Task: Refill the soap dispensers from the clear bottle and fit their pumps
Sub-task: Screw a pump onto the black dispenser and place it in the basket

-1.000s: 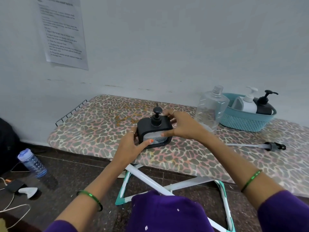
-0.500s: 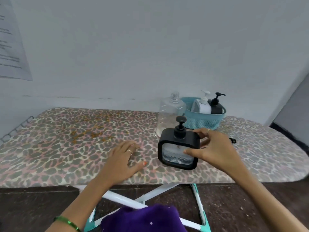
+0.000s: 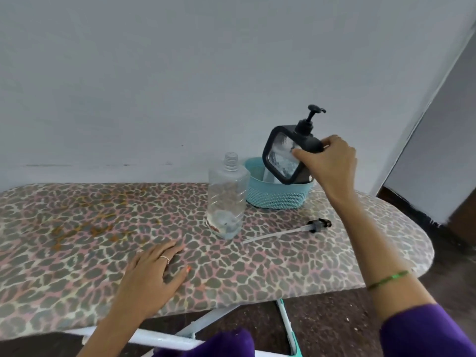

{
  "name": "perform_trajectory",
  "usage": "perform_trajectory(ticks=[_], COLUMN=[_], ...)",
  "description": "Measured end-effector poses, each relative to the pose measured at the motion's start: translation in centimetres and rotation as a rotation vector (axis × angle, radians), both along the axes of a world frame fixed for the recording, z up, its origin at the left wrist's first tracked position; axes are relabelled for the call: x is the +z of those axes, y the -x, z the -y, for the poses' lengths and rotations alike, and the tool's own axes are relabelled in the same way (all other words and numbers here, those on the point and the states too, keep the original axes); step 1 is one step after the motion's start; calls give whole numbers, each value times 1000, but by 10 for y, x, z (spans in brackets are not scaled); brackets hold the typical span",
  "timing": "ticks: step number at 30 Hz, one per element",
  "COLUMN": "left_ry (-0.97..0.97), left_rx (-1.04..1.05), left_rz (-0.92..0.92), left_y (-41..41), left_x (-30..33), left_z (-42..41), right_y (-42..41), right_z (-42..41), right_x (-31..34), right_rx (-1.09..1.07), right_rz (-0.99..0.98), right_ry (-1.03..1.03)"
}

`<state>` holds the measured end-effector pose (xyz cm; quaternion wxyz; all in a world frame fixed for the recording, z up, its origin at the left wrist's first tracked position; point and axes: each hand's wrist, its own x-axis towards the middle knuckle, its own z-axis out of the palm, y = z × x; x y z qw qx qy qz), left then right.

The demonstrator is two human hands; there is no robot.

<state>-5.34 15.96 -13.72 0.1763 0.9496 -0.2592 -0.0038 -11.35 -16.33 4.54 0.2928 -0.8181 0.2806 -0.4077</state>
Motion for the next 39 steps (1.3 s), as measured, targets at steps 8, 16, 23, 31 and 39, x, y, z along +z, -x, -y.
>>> perform_trajectory(ticks=[8,16,23,31,39], left_ry=[11,6,32,72,64], left_rx=[13,32,26,23,20], left_rz=[-13,-4,7,50,69], left_y=[1,1,-2,-3,1], left_x=[2,3,-3,-5,-1], left_z=[0,0,-1,-2,-1], right_y=[-78,-105,-126,-125,-107], right_z=[11,6,-1,-4,1], right_x=[-17,-47,-67,-92,-116], right_rx=[0,-69,-109,-177,-37], right_rz=[-96,-151,-296,-464,-369], right_ry=[-15,52,197,430,536])
